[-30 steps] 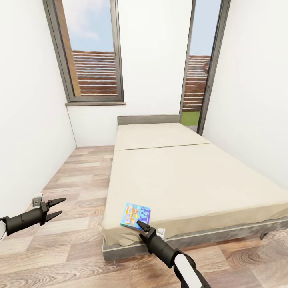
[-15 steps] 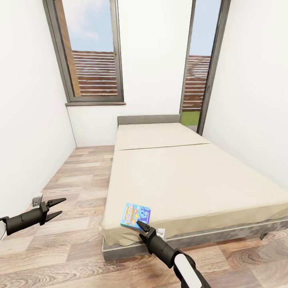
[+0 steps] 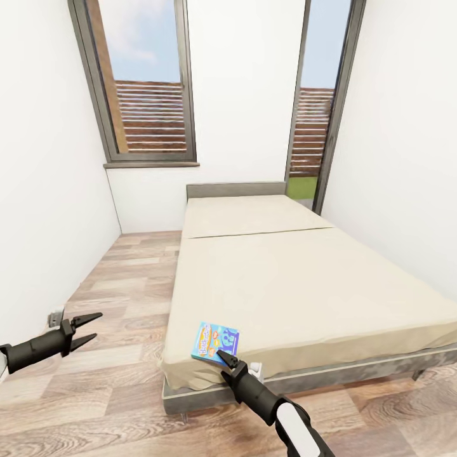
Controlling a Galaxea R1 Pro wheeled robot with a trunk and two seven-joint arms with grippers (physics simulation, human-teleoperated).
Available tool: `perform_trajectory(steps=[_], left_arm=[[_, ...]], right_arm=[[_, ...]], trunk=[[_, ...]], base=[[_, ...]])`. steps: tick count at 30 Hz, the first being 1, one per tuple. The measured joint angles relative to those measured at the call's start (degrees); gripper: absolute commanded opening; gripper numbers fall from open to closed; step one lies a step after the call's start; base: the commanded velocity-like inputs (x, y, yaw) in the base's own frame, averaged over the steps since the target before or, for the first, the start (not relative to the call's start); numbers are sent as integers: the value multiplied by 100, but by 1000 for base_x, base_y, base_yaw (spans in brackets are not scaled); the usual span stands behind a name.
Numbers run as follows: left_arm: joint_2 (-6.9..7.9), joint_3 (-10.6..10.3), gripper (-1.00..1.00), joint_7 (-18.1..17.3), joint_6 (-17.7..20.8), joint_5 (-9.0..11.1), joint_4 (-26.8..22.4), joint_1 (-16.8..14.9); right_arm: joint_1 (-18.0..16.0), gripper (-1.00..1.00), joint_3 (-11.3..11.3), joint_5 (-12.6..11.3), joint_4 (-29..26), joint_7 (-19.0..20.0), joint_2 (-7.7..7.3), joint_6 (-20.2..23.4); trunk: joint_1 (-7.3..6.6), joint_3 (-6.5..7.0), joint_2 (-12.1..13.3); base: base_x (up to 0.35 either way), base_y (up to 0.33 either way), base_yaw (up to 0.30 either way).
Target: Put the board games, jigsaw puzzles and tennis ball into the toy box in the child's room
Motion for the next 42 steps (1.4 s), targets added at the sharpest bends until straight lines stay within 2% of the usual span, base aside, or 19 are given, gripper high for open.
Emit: perform_trajectory(steps=[2,9,36,42], left_arm=[[0,52,100,-1,2,0,0,0],[1,148,100,-2,11,1,2,-2],[1,163,100,-1,41,-1,2,-2],[2,164,100,-1,43,3,1,-2]], right_arm=[[1,100,-1,1,0,5,0,-2],[-5,100,18,21,6,-25,3,19],[-7,100,17,29,6,-24,3,23],[-115,100,12,32,305,-27,3,14]], trunk=[[0,0,0],[-18,154,9],[-17,155,10],[-52,283,55]], base=[[0,0,0],[0,0,0],[0,0,0],[0,0,0]])
